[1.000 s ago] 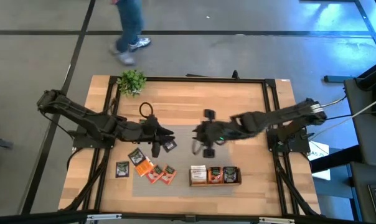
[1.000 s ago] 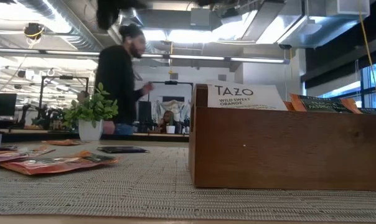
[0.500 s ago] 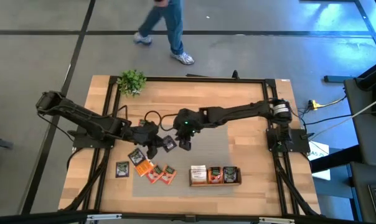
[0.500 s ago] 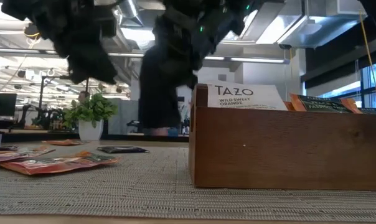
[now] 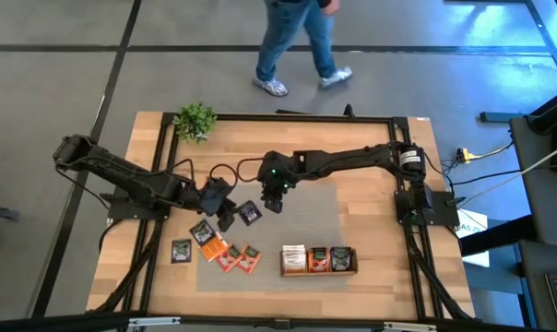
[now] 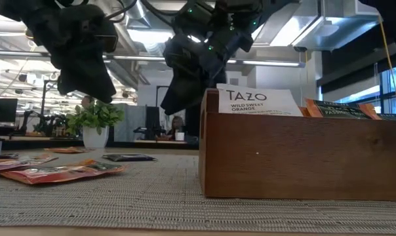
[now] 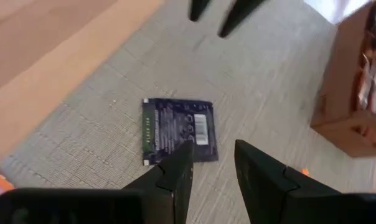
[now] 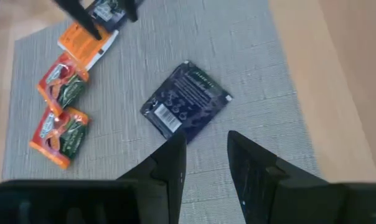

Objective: Pick & Place Tea
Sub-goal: Put the right black tea bag into the right compartment of the wooden organizer

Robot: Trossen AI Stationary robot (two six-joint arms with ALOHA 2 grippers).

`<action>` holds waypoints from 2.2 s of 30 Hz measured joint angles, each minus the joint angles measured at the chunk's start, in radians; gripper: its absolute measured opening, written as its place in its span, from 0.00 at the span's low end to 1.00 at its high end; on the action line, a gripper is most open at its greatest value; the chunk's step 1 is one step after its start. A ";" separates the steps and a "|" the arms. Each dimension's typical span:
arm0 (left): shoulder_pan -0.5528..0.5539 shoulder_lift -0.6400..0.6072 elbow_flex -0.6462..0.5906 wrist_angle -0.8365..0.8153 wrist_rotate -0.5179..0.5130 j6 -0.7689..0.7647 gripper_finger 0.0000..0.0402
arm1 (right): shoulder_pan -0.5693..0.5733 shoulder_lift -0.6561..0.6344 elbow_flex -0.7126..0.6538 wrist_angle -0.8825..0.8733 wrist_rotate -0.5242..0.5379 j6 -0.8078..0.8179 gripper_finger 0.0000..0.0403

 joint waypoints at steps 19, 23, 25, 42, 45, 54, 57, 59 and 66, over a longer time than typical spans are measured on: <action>0.004 0.023 0.000 -0.005 -0.009 0.110 0.02 | -0.113 0.000 0.000 -0.059 -0.119 0.125 0.30; 0.024 0.098 0.000 0.029 -0.012 0.145 0.01 | -0.105 0.000 0.000 -0.024 -0.124 0.275 0.30; 0.035 0.148 0.000 0.069 -0.001 0.163 0.01 | -0.093 0.000 0.000 -0.020 -0.124 0.292 0.30; 0.087 0.328 0.001 0.137 0.126 0.180 0.01 | -0.050 0.163 0.001 0.150 -0.202 0.476 0.30; 0.087 0.356 0.001 0.148 0.132 0.180 0.01 | -0.048 0.169 0.000 0.148 -0.201 0.479 0.30; 0.087 0.402 0.005 0.173 0.140 0.180 0.01 | -0.035 0.175 0.000 0.169 -0.201 0.506 0.30; 0.086 0.402 0.005 0.173 0.136 0.180 0.01 | -0.031 0.182 0.000 0.164 -0.194 0.516 0.30; 0.087 0.403 0.004 0.172 0.136 0.180 0.01 | -0.027 0.190 0.002 0.174 -0.185 0.541 0.30; 0.086 0.404 0.003 0.175 0.134 0.180 0.01 | -0.023 0.203 0.000 0.175 -0.198 0.548 0.30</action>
